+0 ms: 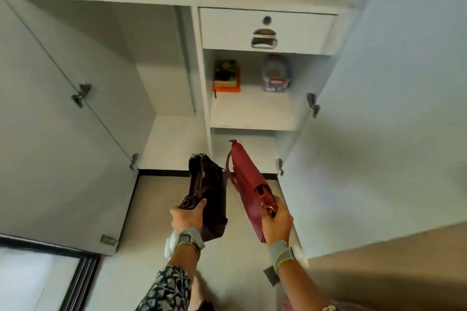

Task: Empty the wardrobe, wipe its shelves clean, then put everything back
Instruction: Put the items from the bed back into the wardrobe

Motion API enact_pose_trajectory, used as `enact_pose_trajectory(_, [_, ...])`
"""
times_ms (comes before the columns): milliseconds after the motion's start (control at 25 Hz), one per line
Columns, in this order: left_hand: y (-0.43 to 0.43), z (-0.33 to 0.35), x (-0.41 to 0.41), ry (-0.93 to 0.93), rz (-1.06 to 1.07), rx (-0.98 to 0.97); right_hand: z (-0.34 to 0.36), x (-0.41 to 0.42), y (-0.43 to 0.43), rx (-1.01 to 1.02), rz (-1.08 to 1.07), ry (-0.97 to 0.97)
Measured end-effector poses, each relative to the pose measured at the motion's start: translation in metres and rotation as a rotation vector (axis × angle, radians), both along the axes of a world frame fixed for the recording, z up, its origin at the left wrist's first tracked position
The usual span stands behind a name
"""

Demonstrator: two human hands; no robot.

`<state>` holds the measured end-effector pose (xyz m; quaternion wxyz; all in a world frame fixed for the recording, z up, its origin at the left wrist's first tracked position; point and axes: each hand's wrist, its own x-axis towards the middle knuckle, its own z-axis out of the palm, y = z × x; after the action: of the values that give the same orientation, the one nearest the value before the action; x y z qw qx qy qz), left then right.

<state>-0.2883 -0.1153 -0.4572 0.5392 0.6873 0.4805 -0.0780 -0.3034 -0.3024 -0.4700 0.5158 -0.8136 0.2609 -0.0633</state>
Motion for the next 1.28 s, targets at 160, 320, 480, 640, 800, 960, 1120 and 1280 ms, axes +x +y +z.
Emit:
enact_pose_trajectory(160, [0.082, -0.015, 0.082, 0.026, 0.08, 0.038, -0.02, 0.088, 0.085, 0.013, 0.062, 0.032])
enact_pose_trajectory(320, [0.147, -0.031, 0.154, 0.034, 0.088, 0.074, -0.04, 0.158, 0.154, 0.035, 0.04, 0.023])
enact_pose_trajectory(480, [0.192, -0.061, 0.216, -0.004, 0.144, 0.087, -0.057, 0.228, 0.2, 0.012, 0.079, 0.038])
enact_pose_trajectory(640, [0.235, -0.117, 0.286, 0.007, 0.177, 0.106, -0.111, 0.308, 0.24, -0.012, 0.136, 0.06])
enact_pose_trajectory(800, [0.271, -0.18, 0.355, 0.028, 0.222, 0.101, -0.159, 0.384, 0.274, 0.027, 0.152, 0.079])
enact_pose_trajectory(960, [0.305, -0.247, 0.417, 0.024, 0.207, 0.163, -0.212, 0.45, 0.308, 0.028, 0.149, 0.072])
enact_pose_trajectory(1120, [0.335, -0.314, 0.479, 0.041, 0.154, 0.232, -0.278, 0.505, 0.335, 0.011, 0.142, 0.069])
enact_pose_trajectory(1280, [0.361, -0.385, 0.547, -0.045, 0.161, 0.247, -0.351, 0.562, 0.369, -0.002, 0.078, -0.001])
